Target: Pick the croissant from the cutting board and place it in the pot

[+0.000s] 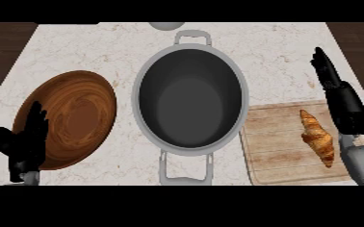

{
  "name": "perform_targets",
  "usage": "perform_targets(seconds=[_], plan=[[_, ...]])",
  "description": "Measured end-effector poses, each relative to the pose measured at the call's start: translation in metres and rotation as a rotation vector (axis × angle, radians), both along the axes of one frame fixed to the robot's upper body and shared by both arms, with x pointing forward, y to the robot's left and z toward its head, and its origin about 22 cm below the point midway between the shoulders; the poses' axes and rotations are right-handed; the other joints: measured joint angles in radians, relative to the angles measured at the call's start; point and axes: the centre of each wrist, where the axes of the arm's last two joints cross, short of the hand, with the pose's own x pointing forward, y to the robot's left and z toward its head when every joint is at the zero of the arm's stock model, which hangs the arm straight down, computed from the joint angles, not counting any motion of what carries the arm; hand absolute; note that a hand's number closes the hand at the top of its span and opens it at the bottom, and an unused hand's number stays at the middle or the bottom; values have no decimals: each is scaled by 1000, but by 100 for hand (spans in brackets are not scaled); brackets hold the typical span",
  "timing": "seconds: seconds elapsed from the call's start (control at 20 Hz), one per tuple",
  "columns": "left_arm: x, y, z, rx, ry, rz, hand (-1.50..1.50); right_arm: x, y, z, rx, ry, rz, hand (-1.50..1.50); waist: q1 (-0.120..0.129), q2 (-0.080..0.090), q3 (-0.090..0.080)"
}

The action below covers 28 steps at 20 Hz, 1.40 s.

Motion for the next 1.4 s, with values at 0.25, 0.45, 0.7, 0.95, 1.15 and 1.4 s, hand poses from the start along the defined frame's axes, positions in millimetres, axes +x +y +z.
perform_targets(seconds=[0.25, 0.45, 0.7, 0.95, 1.15, 1.4], plan=[[8, 8, 18, 110, -20, -70, 0, -29, -53, -23, 102, 203, -181, 150, -29, -3, 2], [9, 11, 29, 182, -21, -153, 0, -59, -115, -20, -161, 222, -410, -150, -54, -3, 1], [4, 5, 35, 211, 2, -235, 0, -114, -132, -43, -282, 66, -526, -150, -45, -8, 2], [2, -6, 44, 225, 4, -276, 0, -151, -136, -34, -296, 69, -512, -150, -23, -6, 1], [4, -11, 50, 232, 4, -293, 0, -147, -139, -5, -352, 178, -453, -150, -13, -4, 0], [10, -14, 51, 233, -2, -308, 0, -119, -124, 31, -422, 320, -367, -150, 0, -1, 0]])
